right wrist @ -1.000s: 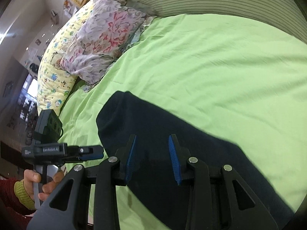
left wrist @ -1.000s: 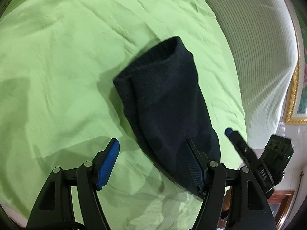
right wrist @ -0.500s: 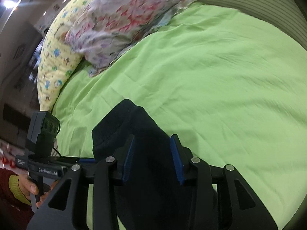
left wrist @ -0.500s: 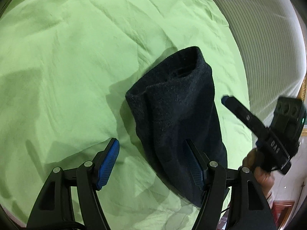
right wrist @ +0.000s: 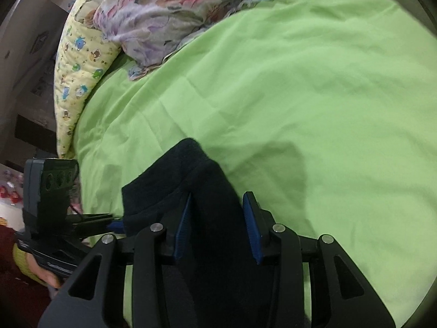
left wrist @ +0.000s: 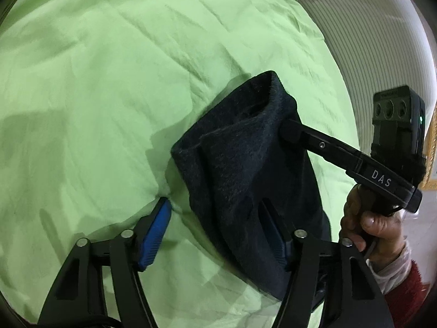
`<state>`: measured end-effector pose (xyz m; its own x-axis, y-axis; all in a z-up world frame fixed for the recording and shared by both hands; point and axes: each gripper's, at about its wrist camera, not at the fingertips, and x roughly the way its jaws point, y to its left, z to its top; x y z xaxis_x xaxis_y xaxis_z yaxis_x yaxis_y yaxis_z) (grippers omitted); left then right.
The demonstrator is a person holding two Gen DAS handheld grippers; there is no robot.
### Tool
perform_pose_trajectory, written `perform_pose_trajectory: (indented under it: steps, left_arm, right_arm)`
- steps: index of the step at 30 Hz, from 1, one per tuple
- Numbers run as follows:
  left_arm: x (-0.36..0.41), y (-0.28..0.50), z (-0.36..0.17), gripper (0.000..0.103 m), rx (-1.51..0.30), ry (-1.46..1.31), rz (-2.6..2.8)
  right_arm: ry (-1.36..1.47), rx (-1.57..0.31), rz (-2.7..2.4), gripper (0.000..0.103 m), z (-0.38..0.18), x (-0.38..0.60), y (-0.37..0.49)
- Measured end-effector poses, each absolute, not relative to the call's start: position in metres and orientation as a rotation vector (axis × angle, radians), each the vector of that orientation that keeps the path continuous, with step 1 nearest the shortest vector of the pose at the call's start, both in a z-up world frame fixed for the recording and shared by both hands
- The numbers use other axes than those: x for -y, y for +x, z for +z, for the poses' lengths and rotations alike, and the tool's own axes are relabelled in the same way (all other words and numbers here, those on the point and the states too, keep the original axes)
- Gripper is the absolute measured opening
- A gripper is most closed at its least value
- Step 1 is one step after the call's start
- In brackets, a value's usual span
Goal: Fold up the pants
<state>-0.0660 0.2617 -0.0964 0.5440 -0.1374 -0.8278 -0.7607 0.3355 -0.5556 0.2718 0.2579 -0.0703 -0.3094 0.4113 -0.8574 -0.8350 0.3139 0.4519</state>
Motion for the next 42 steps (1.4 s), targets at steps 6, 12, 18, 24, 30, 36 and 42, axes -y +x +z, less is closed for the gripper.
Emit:
perform_pose_trajectory:
  steps: [6,12,18,24,30,36,42]
  left_arm:
    - [-0.268,-0.058,-0.095,0.027,-0.939,-1.175,0.461]
    - [-0.262,-0.051,-0.069,0.018,-0.897,-1.131,0.409]
    - [-0.246,-0.031,-0.023,0.017,-0.854,-1.005,0.338]
    - [-0.221,-0.007,0.011,0.017,-0.822,-0.934,0.227]
    - [-0.185,0.017,0.043,0.016,-0.814,-0.83,0.131]
    - [-0.133,0.031,0.064,0.016,-0.834,-0.743,0.017]
    - [-0.085,0.051,0.068,0.016,-0.871,-0.681,-0.066]
  right_arm:
    - [-0.394,-1.353,1.339,0.024,-0.064,-0.25,0.269]
    - [-0.31,-1.312,1.333,0.02,-0.045,-0.23,0.271]
    - [-0.176,-1.215,1.317,0.019,-0.008,-0.191,0.274]
    - [-0.074,-1.122,1.286,0.019,0.027,-0.147,0.271]
    - [0.044,-1.052,1.236,0.019,0.048,-0.091,0.272]
    - [0.137,-0.997,1.164,0.019,0.06,-0.032,0.264]
    - [0.224,-0.966,1.071,0.019,0.058,0.026,0.253]
